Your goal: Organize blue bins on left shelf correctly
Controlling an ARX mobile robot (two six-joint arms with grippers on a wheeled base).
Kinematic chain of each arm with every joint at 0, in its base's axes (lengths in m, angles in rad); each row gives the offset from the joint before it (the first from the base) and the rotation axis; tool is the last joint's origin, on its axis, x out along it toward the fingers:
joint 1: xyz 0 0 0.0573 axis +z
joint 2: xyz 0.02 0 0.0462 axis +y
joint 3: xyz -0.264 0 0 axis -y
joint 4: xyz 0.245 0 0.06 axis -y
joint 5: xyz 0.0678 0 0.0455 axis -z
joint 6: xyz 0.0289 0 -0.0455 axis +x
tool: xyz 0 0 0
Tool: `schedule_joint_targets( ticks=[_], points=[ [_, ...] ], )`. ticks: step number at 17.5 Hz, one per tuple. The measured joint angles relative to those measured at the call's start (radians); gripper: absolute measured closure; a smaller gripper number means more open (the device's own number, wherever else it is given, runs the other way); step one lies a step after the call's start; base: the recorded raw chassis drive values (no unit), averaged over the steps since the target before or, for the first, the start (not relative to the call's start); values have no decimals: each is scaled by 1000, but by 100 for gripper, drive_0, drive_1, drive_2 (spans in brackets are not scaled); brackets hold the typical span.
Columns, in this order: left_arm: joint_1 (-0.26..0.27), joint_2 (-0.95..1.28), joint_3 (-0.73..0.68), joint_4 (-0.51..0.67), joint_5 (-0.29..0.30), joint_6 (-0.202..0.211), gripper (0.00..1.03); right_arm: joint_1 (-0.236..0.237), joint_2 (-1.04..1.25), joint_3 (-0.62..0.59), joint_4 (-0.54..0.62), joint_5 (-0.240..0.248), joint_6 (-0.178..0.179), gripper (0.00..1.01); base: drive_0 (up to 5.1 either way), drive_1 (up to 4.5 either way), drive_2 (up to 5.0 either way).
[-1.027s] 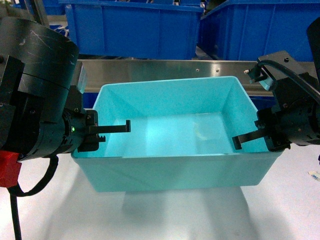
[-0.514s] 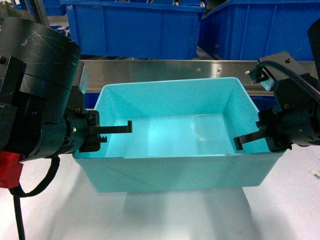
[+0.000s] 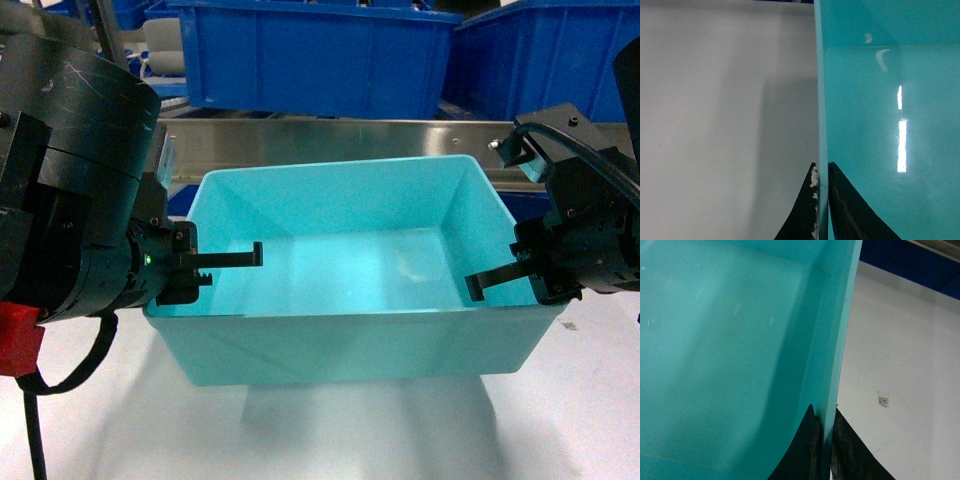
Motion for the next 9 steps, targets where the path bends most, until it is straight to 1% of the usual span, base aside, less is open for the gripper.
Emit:
schedule_joint_targets(
  ticks=[9],
  points=[
    [1,0,0,1,0,0,101,0,0,0,-1,-1,0,98,0,0,0]
  ],
)
